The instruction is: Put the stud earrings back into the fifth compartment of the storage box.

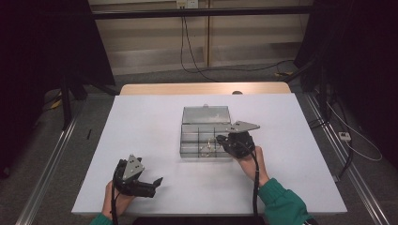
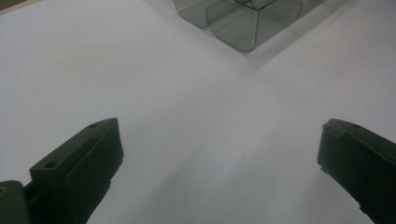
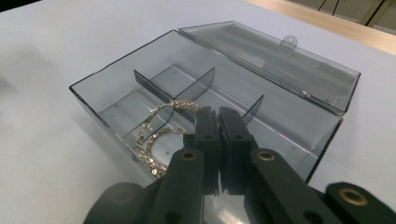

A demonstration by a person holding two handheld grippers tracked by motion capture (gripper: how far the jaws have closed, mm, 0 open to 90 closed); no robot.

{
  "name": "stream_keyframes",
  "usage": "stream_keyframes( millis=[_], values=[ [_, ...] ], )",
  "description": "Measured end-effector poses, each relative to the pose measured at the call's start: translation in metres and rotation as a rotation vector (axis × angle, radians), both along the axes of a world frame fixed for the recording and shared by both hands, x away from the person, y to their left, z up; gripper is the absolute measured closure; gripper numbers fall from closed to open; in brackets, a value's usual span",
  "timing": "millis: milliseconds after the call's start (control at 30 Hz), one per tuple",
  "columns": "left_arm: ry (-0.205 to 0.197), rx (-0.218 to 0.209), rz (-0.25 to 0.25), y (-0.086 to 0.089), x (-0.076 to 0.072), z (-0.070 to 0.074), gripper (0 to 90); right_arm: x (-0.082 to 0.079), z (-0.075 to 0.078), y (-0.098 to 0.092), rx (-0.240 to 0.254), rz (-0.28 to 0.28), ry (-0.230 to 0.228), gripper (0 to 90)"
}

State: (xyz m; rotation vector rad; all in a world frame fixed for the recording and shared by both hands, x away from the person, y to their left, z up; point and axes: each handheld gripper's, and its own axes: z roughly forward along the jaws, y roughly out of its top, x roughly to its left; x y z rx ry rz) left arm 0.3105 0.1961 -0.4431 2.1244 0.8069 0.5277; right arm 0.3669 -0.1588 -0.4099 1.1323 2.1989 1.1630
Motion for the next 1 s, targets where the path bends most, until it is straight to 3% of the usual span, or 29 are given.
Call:
stream_keyframes(
  millis=[600, 1000],
  values=[
    [0.005, -0.005, 0.000, 0.001, 0.000, -0.001, 0.0, 0.016, -0.007, 0.015, -0.003, 0.003, 0.022, 88.2],
    [0.000, -0.002, -0.002, 0.001, 0.000, 0.000, 0.0, 0.022, -0.013, 0.029, -0.045, 0.022, 0.032, 88.2]
  ],
)
